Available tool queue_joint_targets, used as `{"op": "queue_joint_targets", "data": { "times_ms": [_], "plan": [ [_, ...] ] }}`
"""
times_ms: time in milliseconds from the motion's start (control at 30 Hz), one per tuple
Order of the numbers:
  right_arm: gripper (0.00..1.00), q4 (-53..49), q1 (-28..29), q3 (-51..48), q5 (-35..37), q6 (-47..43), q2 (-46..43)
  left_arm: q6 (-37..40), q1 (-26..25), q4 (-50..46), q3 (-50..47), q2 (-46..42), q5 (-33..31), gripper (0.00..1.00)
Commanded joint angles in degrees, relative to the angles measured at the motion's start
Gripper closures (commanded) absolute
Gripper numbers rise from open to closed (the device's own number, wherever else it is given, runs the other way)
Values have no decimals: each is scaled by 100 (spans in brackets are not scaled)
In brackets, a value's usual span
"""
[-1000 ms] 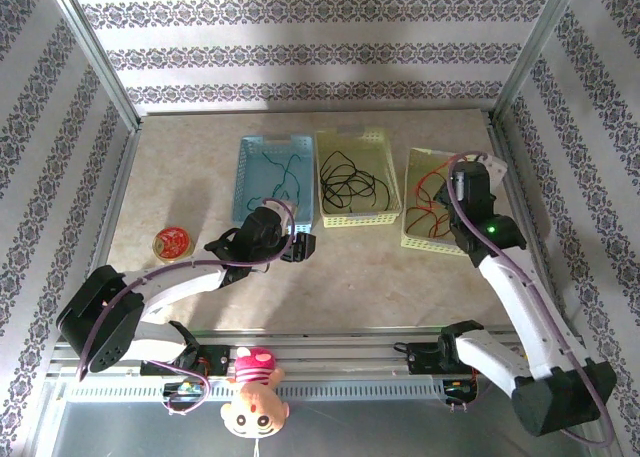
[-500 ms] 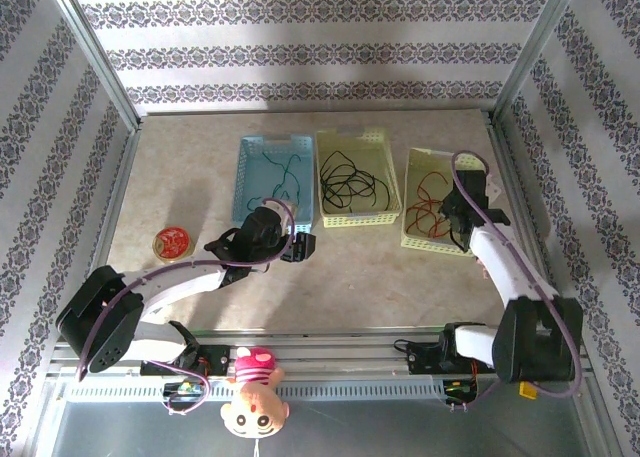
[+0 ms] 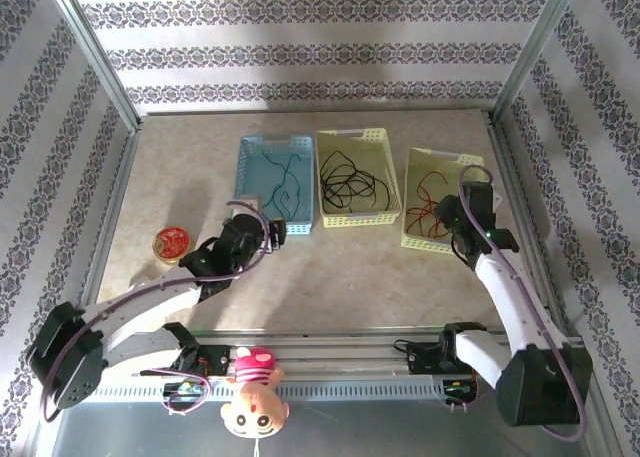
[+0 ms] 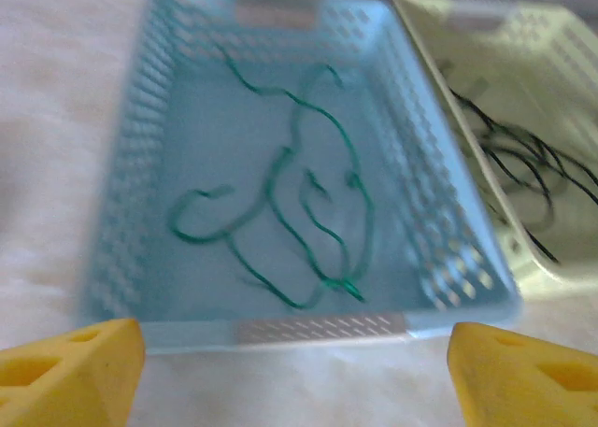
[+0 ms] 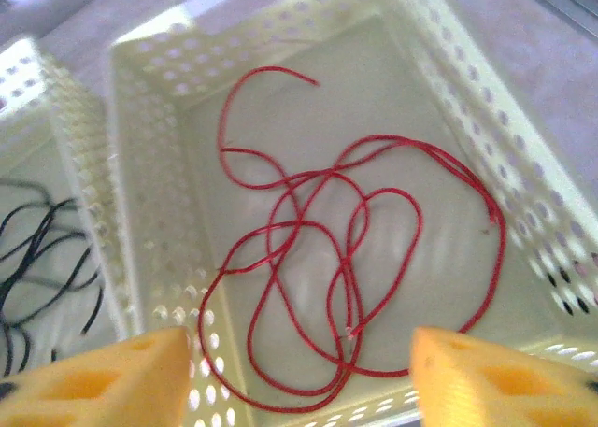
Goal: Untangle the cables
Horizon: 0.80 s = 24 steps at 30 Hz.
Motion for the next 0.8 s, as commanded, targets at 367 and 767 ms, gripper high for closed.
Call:
{"op": "queue_joint_targets", "data": {
  "times_ms": [367, 767],
  "plan": [
    [2, 3777, 614, -1856, 1950, -2416, -15, 1777, 1938, 321, -406, -244, -2036, 1],
    [2, 6160, -183, -2237, 423, -3020, 1597, 1409, 2878, 1778, -1158, 915, -1319, 1]
  ]
}}
